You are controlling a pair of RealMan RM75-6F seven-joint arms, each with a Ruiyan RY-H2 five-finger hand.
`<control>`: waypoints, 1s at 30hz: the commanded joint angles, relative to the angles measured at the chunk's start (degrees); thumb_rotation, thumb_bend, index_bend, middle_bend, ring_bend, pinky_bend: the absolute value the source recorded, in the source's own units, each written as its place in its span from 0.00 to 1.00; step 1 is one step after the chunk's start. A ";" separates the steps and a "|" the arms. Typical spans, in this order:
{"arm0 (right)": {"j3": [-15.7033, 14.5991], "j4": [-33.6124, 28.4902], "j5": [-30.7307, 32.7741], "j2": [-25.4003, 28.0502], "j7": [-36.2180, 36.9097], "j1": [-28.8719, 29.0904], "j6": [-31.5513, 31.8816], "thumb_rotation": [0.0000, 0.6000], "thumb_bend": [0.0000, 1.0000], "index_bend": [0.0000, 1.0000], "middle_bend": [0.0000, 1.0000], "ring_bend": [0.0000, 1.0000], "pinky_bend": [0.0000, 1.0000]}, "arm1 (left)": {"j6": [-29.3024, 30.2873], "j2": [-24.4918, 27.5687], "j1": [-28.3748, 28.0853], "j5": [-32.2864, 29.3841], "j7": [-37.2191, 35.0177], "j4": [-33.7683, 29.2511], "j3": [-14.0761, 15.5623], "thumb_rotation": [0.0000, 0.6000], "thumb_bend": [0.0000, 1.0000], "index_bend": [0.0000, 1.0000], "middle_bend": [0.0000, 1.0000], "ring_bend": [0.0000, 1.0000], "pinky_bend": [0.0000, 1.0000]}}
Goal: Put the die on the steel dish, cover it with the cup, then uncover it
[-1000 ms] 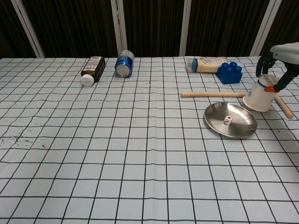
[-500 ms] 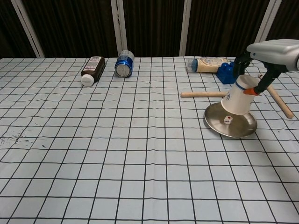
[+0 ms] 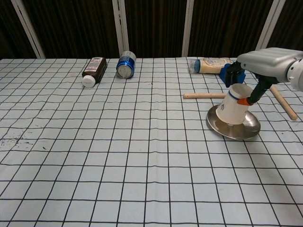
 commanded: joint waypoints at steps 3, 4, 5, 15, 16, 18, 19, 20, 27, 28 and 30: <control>-0.59 0.69 -0.55 -0.08 0.65 -0.41 0.19 1.00 0.41 0.40 0.51 0.24 0.00 | -0.19 -0.13 -0.11 -0.10 0.30 0.02 0.00 1.00 0.47 0.26 0.00 0.00 0.10; -0.75 0.81 -0.71 -0.03 0.82 -0.53 0.21 1.00 0.41 0.40 0.51 0.24 0.00 | -0.17 -0.15 -0.10 -0.14 0.36 0.03 -0.01 1.00 0.47 0.26 0.00 0.00 0.10; -0.94 0.92 -0.89 0.02 0.97 -0.66 0.23 1.00 0.41 0.40 0.51 0.24 0.00 | -0.16 -0.18 -0.09 -0.18 0.40 0.03 -0.02 1.00 0.47 0.26 0.00 0.00 0.10; -2.92 0.18 -3.85 1.03 1.79 -1.96 1.10 1.00 0.41 0.40 0.51 0.24 0.00 | 0.00 -0.23 -0.04 -0.08 0.72 -0.14 0.06 1.00 0.47 0.26 0.00 0.00 0.10; -3.15 -0.06 -4.14 1.20 1.80 -2.09 1.15 1.00 0.41 0.40 0.51 0.24 0.00 | 0.03 -0.22 -0.02 -0.10 0.70 -0.15 0.05 1.00 0.47 0.26 0.00 0.00 0.10; -3.45 -0.67 -4.64 1.53 2.11 -2.34 1.18 1.00 0.41 0.40 0.51 0.24 0.00 | 0.04 -0.21 -0.01 -0.11 0.67 -0.16 0.05 1.00 0.47 0.26 0.00 0.00 0.10; -3.61 -0.87 -4.92 1.64 2.16 -2.43 1.21 1.00 0.41 0.40 0.51 0.24 0.00 | 0.01 -0.21 -0.03 -0.11 0.68 -0.16 0.06 1.00 0.47 0.26 0.00 0.00 0.10; -3.83 -1.06 -5.22 1.72 2.10 -2.49 1.20 1.00 0.41 0.40 0.51 0.24 0.00 | -0.03 -0.21 -0.04 -0.09 0.70 -0.16 0.08 1.00 0.47 0.26 0.00 0.00 0.10; -4.29 -1.45 -6.21 1.10 2.23 -2.50 0.96 1.00 0.41 0.40 0.51 0.24 0.00 | 0.13 -0.18 0.02 -0.03 0.65 -0.18 0.08 1.00 0.47 0.26 0.00 0.00 0.10; -4.28 -1.35 -6.27 0.95 2.24 -2.45 0.91 1.00 0.41 0.40 0.51 0.24 0.00 | 0.14 -0.17 0.03 -0.03 0.64 -0.18 0.08 1.00 0.47 0.26 0.00 0.00 0.10; -4.10 -0.73 -6.28 0.17 2.39 -2.14 0.50 1.00 0.41 0.40 0.51 0.24 0.00 | 0.16 -0.15 0.04 -0.01 0.58 -0.19 0.08 1.00 0.47 0.26 0.00 0.00 0.10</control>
